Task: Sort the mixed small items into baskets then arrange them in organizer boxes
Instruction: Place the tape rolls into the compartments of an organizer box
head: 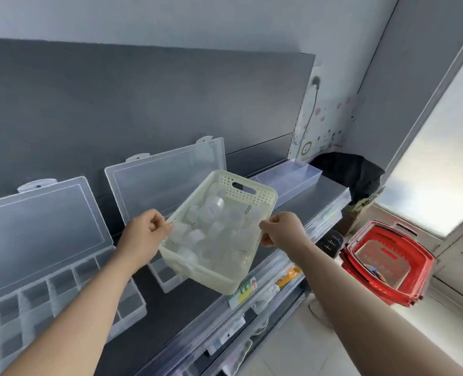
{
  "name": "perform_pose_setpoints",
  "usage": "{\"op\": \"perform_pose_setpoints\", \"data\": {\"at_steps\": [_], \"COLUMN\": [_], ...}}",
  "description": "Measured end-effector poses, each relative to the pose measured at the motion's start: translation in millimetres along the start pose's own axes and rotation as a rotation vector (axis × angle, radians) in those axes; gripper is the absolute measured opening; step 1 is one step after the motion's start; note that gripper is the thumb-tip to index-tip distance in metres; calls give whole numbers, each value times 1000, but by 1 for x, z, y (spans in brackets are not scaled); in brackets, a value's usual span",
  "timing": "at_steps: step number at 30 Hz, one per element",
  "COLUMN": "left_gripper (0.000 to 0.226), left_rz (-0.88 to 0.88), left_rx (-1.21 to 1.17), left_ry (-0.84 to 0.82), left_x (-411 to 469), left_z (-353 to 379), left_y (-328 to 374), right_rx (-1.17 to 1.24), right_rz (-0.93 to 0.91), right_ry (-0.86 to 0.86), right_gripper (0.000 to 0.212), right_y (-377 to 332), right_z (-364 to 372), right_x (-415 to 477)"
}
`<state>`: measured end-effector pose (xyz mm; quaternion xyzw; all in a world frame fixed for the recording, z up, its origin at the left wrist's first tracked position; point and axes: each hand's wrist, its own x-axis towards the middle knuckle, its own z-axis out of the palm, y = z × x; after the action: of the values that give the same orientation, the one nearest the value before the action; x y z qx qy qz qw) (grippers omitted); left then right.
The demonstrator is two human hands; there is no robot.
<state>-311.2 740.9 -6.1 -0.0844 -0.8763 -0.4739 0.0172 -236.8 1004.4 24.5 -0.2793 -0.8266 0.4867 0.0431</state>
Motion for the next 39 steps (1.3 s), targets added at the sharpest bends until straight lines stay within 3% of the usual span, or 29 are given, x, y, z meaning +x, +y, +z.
{"op": "perform_pose_setpoints", "data": {"at_steps": [11, 18, 22, 26, 30, 34, 39], "left_gripper": [26, 21, 23, 34, 40, 42, 12], "left_rz": [-130, -197, -253, -58, 106, 16, -94], "left_rx": [98, 85, 168, 396, 369, 415, 498], "left_ry": [59, 141, 187, 287, 103, -58, -6], "left_x": [51, 66, 58, 53, 68, 90, 105], "left_z": [6, 7, 11, 19, 34, 61, 80], "left_y": [0, -6, -15, -4, 20, 28, 39], "right_rx": [-98, -113, -263, -408, -577, -548, -592], "right_rz": [-65, -32, -134, -330, -482, -599, -644], "right_ry": [-239, -331, -291, -141, -118, -271, -593], "right_gripper": [22, 30, 35, 32, 24, 37, 46], "right_y": [3, -5, -8, -11, -20, -31, -40], "right_z": [14, 20, 16, 13, 7, 7, 15], "right_x": [65, 72, 81, 97, 110, 130, 155]}}
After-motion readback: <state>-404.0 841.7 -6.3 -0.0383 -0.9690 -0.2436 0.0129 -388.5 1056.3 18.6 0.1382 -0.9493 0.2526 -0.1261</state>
